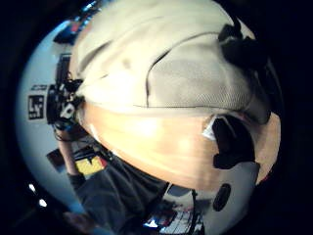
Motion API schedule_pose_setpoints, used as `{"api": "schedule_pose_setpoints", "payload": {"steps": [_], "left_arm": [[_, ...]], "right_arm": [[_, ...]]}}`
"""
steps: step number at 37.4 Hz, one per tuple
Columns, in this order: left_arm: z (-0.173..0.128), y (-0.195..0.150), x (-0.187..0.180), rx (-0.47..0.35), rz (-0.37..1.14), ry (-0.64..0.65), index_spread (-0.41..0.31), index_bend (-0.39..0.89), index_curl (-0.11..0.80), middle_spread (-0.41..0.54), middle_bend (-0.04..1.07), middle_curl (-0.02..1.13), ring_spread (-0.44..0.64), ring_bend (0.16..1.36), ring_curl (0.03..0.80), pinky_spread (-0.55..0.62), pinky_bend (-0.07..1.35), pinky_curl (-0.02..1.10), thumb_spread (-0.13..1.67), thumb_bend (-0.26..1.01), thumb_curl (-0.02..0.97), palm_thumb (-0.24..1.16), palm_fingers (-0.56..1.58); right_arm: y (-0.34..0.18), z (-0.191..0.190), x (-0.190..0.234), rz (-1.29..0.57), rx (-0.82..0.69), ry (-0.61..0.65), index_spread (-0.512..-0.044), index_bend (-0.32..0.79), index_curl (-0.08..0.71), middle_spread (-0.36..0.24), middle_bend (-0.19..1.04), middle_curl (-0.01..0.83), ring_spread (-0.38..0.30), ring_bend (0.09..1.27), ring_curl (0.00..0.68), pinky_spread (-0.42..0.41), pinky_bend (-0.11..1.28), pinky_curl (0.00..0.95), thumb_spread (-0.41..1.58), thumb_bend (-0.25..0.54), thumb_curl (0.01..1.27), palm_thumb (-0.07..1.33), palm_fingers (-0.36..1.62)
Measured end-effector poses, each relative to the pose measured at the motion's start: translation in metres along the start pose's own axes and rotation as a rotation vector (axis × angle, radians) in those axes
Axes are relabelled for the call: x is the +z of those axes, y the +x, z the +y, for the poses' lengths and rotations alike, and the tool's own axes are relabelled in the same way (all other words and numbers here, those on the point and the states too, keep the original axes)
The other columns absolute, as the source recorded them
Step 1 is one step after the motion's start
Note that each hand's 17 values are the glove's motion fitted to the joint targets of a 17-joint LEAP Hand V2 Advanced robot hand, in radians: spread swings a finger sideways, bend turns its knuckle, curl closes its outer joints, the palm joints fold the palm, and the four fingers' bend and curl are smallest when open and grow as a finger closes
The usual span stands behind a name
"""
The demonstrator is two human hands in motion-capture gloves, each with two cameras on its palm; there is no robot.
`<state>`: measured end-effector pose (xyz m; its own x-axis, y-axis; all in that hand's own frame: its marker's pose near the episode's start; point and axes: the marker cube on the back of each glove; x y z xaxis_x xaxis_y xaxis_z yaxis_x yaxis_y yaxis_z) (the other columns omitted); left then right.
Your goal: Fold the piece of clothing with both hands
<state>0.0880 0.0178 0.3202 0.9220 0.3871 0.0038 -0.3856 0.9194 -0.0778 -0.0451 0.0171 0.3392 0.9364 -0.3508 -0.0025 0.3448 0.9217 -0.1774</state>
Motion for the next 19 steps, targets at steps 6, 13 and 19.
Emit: {"api": "schedule_pose_setpoints", "payload": {"steps": [6, 13, 19], "left_arm": [[-0.017, -0.003, 0.01, 0.013, -0.04, 0.036, -0.221, 0.17, 0.353, -0.172, 0.19, 0.32, -0.24, 0.53, 0.301, -0.36, 0.72, 0.37, 1.12, 0.07, 0.307, 0.6, 1.08], [-0.004, 0.003, -0.008, 0.12, -0.094, -0.14, -0.261, 0.17, 0.375, -0.23, 0.2, 0.37, -0.31, 0.53, 0.35, -0.44, 0.7, 0.39, 1.13, 0.06, 0.308, 0.66, 1.18], [0.019, -0.003, -0.044, 0.176, -0.143, -0.16, -0.288, 0.19, 0.401, -0.279, 0.3, 0.42, -0.34, 0.55, 0.377, -0.43, 0.54, 0.36, 1.18, 0.03, 0.285, 0.65, 1.24]], "right_arm": [[0.001, -0.012, -0.001, 0.047, -0.009, 0.108, -0.328, 0.13, 0.206, -0.128, 0.17, 0.367, -0.163, 0.6, 0.371, -0.201, 0.72, 0.377, 1.0, 0.073, 0.36, 1.02, 0.95], [-0.009, -0.01, -0.023, 0.102, -0.06, 0.06, -0.309, 0.15, 0.248, -0.146, 0.18, 0.379, -0.197, 0.62, 0.399, -0.282, 0.69, 0.379, 0.98, 0.074, 0.37, 1.09, 1.15], [-0.021, 0.007, -0.049, 0.13, -0.1, 0.07, -0.292, 0.17, 0.287, -0.153, 0.26, 0.416, -0.2, 0.61, 0.411, -0.316, 0.61, 0.366, 0.98, 0.054, 0.36, 1.1, 1.27]]}}
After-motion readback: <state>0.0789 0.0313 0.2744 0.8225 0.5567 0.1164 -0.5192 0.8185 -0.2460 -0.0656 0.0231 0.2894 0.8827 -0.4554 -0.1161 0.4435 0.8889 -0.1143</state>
